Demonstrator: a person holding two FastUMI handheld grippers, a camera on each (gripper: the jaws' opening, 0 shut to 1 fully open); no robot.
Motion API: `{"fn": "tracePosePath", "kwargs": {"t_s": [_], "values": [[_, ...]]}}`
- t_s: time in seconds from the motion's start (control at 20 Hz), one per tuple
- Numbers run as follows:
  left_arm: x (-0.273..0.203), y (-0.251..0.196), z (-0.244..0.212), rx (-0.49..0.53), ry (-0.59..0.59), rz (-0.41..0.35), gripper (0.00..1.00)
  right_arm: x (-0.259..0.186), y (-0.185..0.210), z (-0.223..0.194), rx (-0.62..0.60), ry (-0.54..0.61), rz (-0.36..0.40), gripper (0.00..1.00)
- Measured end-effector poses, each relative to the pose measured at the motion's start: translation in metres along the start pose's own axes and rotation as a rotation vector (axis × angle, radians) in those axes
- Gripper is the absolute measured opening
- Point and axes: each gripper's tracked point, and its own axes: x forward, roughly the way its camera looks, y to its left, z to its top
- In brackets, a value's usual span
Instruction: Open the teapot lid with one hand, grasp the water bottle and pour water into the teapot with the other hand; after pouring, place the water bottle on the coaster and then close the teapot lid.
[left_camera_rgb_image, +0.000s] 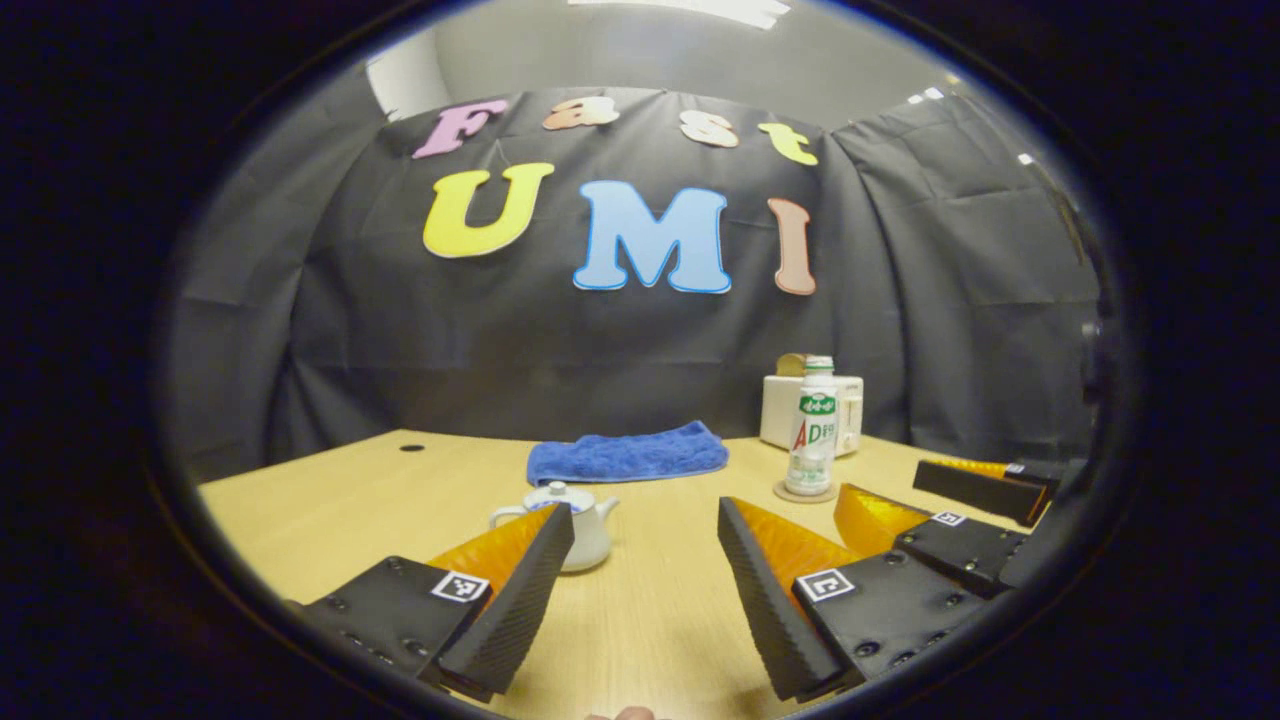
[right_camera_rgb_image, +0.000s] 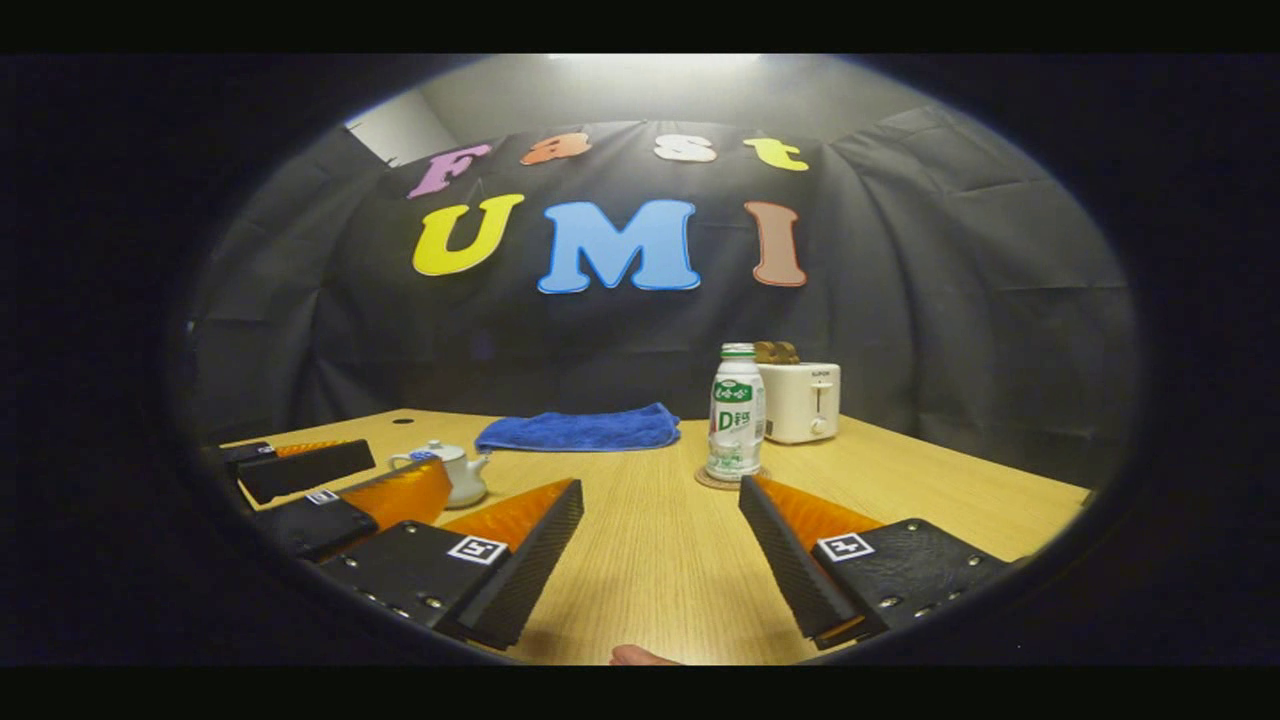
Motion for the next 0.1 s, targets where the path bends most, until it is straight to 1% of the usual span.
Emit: {"fn": "tracePosePath", "kwargs": {"t_s": [0.05,0.1], "values": [[0.0018,-0.0034,-0.0028,0.011,0.002,0.009,0.94,0.0014,0.0033,-0.0034,0.000,0.004,0.000,0.96],[0.0021,-0.0015,-0.0053,0.004,-0.001,0.012,0.99,0.0003,0.0040,-0.0047,-0.014,0.006,-0.004,0.98]]}}
